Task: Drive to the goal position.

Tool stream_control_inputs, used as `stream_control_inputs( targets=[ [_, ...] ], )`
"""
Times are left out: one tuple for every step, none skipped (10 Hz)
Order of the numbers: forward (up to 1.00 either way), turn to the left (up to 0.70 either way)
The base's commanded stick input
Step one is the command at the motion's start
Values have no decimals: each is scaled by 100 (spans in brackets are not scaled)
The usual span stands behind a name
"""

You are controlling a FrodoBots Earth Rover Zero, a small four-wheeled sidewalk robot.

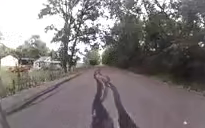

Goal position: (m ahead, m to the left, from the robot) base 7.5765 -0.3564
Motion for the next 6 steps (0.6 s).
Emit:
stream_control_inputs(
  targets=[
    [70, 0],
    [70, 0],
    [70, 0],
    [70, 0],
    [70, 0],
    [70, 0]
  ],
)
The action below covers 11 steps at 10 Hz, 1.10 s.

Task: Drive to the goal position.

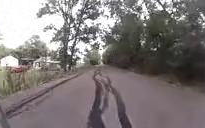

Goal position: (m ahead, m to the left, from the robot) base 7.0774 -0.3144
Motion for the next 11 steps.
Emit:
stream_control_inputs(
  targets=[
    [70, -3],
    [70, -18],
    [70, -29],
    [70, -31],
    [70, -33],
    [70, -34],
    [70, 0],
    [70, 0],
    [70, 0],
    [70, 0],
    [70, 0]
  ],
)
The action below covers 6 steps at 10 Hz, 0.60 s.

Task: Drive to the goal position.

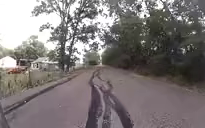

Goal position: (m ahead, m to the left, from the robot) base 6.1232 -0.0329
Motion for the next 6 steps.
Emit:
stream_control_inputs(
  targets=[
    [70, 0],
    [70, 0],
    [70, 0],
    [70, 0],
    [70, 0],
    [70, 0]
  ],
)
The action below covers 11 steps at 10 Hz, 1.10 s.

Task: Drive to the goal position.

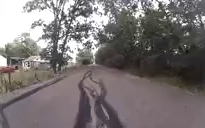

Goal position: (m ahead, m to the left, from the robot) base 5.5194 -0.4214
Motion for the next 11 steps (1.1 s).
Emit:
stream_control_inputs(
  targets=[
    [70, 0],
    [70, 0],
    [70, -11],
    [70, -12],
    [70, 0],
    [70, 0],
    [70, 0],
    [70, 0],
    [70, 0],
    [70, 0],
    [70, 0]
  ],
)
